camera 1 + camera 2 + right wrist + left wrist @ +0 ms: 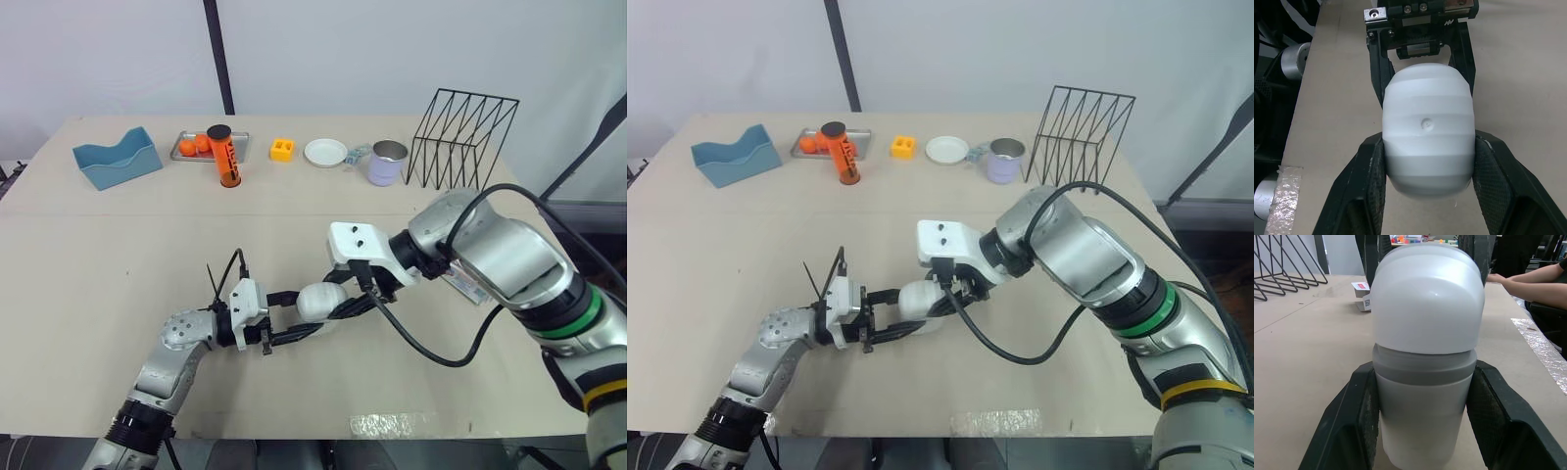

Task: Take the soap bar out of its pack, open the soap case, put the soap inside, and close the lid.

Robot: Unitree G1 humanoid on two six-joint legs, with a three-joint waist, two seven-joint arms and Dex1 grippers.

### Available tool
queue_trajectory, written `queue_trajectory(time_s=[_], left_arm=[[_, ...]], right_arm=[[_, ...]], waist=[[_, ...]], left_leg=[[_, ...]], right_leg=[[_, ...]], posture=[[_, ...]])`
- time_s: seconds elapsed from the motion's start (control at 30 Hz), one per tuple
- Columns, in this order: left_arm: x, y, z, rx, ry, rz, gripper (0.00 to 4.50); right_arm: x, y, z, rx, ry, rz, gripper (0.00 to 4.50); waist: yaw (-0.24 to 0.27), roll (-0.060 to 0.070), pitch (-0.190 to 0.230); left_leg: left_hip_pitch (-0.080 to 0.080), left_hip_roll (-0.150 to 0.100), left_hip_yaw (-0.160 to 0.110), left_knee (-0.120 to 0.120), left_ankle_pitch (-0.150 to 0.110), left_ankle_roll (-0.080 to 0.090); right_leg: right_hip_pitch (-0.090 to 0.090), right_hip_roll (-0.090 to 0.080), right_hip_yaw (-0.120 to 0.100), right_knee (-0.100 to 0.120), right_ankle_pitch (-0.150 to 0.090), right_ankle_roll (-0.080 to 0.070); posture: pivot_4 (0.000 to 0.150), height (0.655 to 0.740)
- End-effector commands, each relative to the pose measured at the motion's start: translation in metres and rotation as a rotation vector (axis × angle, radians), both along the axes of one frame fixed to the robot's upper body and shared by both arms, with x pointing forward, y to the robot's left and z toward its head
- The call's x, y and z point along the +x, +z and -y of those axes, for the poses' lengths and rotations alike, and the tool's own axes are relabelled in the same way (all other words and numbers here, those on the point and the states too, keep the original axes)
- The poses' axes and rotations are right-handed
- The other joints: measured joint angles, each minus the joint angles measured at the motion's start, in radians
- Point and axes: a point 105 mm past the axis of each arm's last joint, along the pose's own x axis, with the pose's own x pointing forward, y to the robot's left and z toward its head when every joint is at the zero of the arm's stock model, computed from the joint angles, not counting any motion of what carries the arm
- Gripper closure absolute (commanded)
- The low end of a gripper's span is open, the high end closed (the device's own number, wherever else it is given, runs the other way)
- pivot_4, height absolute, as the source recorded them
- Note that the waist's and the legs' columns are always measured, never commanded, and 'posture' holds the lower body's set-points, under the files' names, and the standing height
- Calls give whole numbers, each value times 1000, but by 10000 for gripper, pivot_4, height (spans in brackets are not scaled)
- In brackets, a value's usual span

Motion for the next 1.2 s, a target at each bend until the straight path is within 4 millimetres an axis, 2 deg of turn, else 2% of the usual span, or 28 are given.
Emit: queue_trajectory(time_s=[0.03, 0.57, 1.2], left_arm=[[-7, 9, 5, -8, -37, 44, 24945], [-8, 9, 6, -8, -41, 41, 24945], [-7, 9, 7, -9, -39, 39, 24945]], right_arm=[[-1, -12, 1, -37, -9, -40, 25670], [2, -19, 8, -92, -31, -46, 25670], [4, -17, 0, -116, -30, -27, 25670]], waist=[[0, 0, 0], [0, 0, 0], [0, 0, 0]], left_leg=[[0, 0, 0, 0, 0, 0], [0, 0, 0, 0, 0, 0], [1, 0, 0, 0, 0, 0]], right_leg=[[0, 0, 0, 0, 0, 0], [0, 0, 0, 0, 0, 0], [1, 0, 0, 0, 0, 1]], posture=[[1500, 7400], [1500, 7400], [1500, 7400]])
